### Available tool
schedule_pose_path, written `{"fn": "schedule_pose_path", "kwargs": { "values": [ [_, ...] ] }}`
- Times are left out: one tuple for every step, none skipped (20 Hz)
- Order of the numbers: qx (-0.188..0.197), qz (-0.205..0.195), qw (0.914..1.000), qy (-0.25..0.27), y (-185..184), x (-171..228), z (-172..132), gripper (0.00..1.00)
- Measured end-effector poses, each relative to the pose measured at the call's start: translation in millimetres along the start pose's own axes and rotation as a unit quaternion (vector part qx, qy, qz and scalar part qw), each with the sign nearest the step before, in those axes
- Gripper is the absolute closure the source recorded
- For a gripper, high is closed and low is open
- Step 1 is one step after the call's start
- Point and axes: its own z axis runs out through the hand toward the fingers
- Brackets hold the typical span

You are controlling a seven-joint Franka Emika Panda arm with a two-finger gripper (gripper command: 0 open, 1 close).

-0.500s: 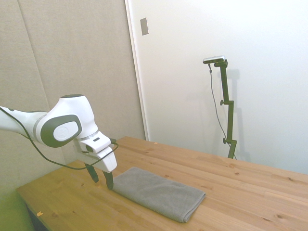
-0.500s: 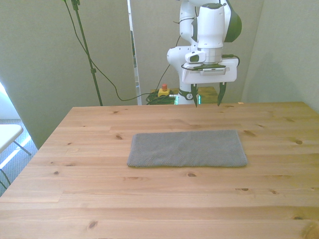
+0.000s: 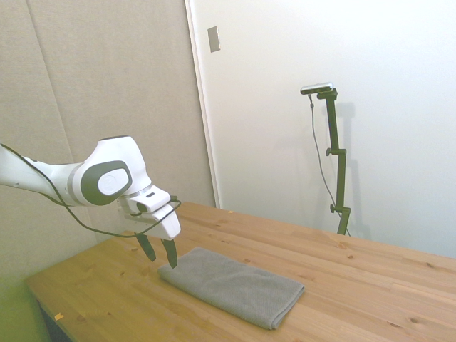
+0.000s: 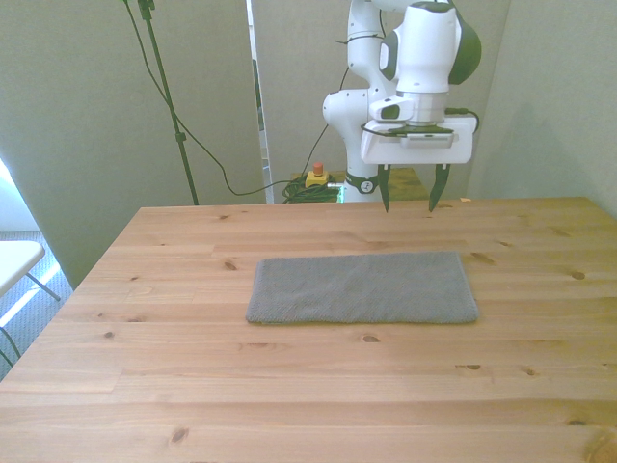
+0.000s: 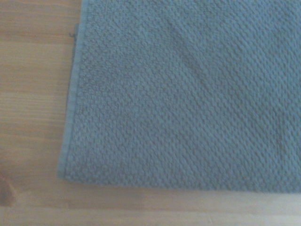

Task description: Fold the towel

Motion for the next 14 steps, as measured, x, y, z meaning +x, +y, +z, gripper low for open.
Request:
{"fn": "schedule_pose_path", "kwargs": {
  "values": [
    [-0.013,-0.007,0.9998,0.015,-14,-2,5,0.00],
    [-0.024,-0.011,0.9992,0.030,-28,-4,10,0.00],
    [-0.032,-0.015,0.9986,0.040,-41,-8,16,0.00],
    [-0.036,-0.021,0.9981,0.046,-55,-13,21,0.00],
    [-0.040,-0.026,0.9976,0.050,-67,-19,25,0.00],
    [-0.044,-0.032,0.9971,0.052,-79,-25,29,0.00],
    [-0.052,-0.036,0.9964,0.056,-90,-31,33,0.00],
    [-0.063,-0.039,0.9955,0.059,-100,-39,37,0.00],
    [-0.077,-0.040,0.9942,0.063,-109,-44,40,0.00],
    [-0.090,-0.039,0.9927,0.070,-116,-48,42,0.00],
    [-0.100,-0.038,0.9913,0.077,-124,-51,43,0.00],
    [-0.110,-0.041,0.9891,0.089,-130,-53,45,0.00],
    [-0.121,-0.042,0.9860,0.106,-135,-54,47,0.00],
    [-0.135,-0.043,0.9823,0.123,-139,-56,50,0.00]
  ]
}}
